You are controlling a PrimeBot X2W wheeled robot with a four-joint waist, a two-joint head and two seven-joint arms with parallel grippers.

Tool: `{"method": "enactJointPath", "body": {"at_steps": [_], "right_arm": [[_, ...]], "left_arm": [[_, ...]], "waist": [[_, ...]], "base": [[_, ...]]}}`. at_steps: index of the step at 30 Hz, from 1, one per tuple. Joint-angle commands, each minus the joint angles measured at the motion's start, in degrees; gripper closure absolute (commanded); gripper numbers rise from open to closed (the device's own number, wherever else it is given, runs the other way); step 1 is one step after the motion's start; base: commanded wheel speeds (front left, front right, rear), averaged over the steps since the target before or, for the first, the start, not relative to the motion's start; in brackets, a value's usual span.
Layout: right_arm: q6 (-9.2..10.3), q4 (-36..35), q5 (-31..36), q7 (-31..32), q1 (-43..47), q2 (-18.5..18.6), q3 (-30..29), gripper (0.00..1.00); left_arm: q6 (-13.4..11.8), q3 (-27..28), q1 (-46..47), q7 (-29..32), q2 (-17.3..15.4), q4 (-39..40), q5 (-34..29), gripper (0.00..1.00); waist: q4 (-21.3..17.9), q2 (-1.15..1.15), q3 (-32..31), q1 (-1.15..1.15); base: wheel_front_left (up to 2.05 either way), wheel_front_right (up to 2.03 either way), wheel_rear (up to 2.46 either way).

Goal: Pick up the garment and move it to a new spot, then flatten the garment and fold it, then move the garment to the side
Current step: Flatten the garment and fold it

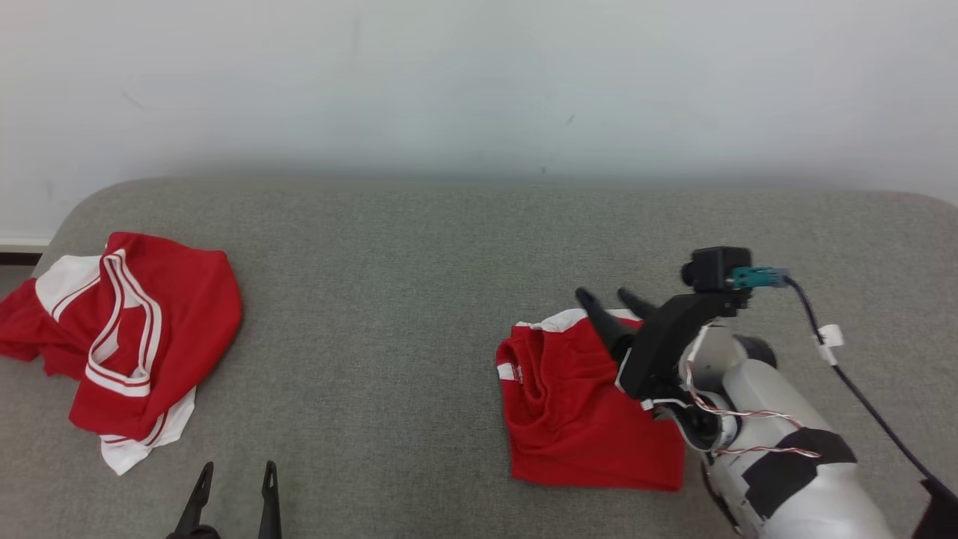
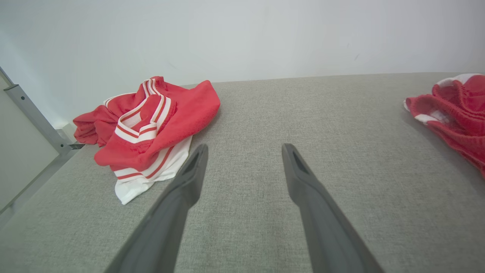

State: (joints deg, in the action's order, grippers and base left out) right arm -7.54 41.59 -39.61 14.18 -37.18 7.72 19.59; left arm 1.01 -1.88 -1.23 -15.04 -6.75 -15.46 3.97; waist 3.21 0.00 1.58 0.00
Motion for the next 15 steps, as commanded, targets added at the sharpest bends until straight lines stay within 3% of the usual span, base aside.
{"method": "enactJointPath", "body": {"at_steps": [1, 6, 15], "right_arm": [[0.13, -0.45, 0.38, -1.01, 0.88, 0.63, 0.06, 0.00], [0.13, -4.28, 2.88, -9.85, 2.44, 4.48, 0.05, 0.00], [0.13, -8.02, 9.82, -22.39, 9.22, 7.92, -1.29, 0.00]], "left_arm": [[-0.10, 0.03, -0.65, -0.14, -0.10, 0.06, 0.27, 0.00], [-0.51, 0.57, -0.83, -0.14, -0.19, 0.58, -0.16, 0.00], [-0.84, 1.04, -1.02, -0.14, -0.14, 1.05, -0.45, 0.00]], "waist": [[-0.51, 0.00, -0.15, 0.00], [-1.74, 0.00, -0.29, 0.00], [-3.35, 0.00, -0.54, 0.00]], "base": [[0.00, 0.00, 0.00], [0.00, 0.00, 0.00], [0.00, 0.00, 0.00]]}}
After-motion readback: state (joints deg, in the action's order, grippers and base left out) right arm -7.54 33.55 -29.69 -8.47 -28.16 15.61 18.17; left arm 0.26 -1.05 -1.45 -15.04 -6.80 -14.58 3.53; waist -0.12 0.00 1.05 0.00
